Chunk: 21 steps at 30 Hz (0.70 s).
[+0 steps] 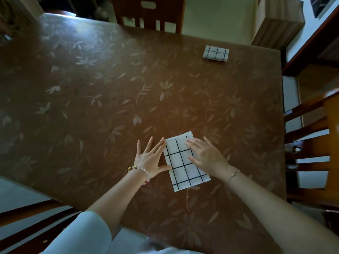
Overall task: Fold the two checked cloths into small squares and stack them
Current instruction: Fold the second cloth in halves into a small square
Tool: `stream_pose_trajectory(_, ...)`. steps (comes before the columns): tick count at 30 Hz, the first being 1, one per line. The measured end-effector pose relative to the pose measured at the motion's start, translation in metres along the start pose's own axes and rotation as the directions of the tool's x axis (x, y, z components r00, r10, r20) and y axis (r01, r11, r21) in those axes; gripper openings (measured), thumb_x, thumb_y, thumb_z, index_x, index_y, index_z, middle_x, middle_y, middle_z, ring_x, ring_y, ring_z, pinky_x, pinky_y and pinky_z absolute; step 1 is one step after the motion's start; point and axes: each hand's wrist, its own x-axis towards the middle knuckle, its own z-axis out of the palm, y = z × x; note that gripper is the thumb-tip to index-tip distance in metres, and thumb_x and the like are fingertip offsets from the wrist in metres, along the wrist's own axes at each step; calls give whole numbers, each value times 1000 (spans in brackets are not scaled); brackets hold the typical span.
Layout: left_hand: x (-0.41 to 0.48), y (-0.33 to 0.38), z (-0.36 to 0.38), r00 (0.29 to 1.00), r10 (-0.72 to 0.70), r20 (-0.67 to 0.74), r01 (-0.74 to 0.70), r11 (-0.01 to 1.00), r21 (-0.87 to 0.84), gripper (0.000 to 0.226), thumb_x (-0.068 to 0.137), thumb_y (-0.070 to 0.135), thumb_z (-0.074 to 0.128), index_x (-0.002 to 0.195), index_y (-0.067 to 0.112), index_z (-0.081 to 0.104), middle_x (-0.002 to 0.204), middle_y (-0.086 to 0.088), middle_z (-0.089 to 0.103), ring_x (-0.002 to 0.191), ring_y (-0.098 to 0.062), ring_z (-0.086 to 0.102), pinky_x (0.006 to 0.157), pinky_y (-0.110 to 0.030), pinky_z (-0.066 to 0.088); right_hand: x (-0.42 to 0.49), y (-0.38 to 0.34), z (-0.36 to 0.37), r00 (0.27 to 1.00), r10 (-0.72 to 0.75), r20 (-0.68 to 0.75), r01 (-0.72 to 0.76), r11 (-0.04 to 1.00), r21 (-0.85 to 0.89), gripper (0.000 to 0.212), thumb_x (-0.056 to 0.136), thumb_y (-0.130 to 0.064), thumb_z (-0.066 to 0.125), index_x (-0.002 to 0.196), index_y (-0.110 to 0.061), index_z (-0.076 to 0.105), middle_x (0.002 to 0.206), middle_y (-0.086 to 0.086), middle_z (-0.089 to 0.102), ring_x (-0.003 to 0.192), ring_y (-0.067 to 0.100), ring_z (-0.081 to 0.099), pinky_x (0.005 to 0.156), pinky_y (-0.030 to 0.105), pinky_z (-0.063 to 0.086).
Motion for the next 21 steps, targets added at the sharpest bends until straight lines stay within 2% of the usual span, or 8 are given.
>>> stream_pose_trajectory(2,0,0,0,1000,4,15,-4,1000,2,97,78,75,37,147,27,-10,154,14,-14,141,-21,-20,109,-59,-13,12,6,-3,991,-35,133,50,992,-113,70,88,-52,3,148,-19,16,156,-6,14,143,9,9,116,41,1)
stream_pose_trajectory(3,0,-1,0,1000,9,24,-9,1000,3,100,76,77,37,147,27,-11,154,14,-15,140,-21,-21,109,-59,-14,15,10,-2,982,-24,186,54,986,-158,75,83,-53,-6,149,-21,7,156,-8,4,143,7,1,116,41,-3)
stream_pose_trajectory(6,1,-3,1,998,25,51,-25,1000,4,110,68,83,39,147,27,-13,153,14,-18,140,-21,-23,109,-58,-15,17,23,5,972,33,231,12,981,-193,67,83,-51,-12,144,-26,-12,155,-10,-11,139,2,-14,116,42,-7)
stream_pose_trajectory(9,1,-4,2,998,24,54,-23,1000,-5,113,65,85,40,147,28,-14,153,15,-19,138,-20,-26,109,-58,-15,16,22,8,972,62,226,-23,985,-171,67,81,-51,-13,143,-24,-14,151,-11,-18,136,2,-19,117,42,-5)
stream_pose_trajectory(12,-2,-2,-1,999,43,-14,-43,998,-51,110,68,80,47,148,27,-7,152,14,-20,136,-19,-32,110,-55,-16,8,14,10,993,65,102,-59,996,-61,70,85,-48,-5,148,-19,3,154,-7,-4,139,5,-11,118,42,2)
stream_pose_trajectory(15,-12,5,4,977,85,-195,-110,987,-118,97,75,66,53,149,26,4,153,11,-15,138,-19,-27,114,-54,-9,-10,7,7,992,18,-122,-14,999,34,51,94,-30,29,142,-14,35,150,1,32,141,14,18,115,42,13)
stream_pose_trajectory(18,-33,21,20,901,93,-425,-176,971,-161,66,84,52,47,141,22,34,153,5,20,144,-19,7,116,-47,7,-34,1,12,975,-50,-218,61,997,41,44,85,-10,57,129,-13,53,133,3,54,129,17,43,112,42,25)
stream_pose_trajectory(21,-54,43,37,865,152,-478,-236,964,-121,47,85,46,47,124,20,53,135,3,52,130,-17,43,111,-43,28,-52,-3,21,980,-43,-195,54,997,52,42,81,-10,57,123,-15,57,124,0,58,121,16,49,110,41,30)
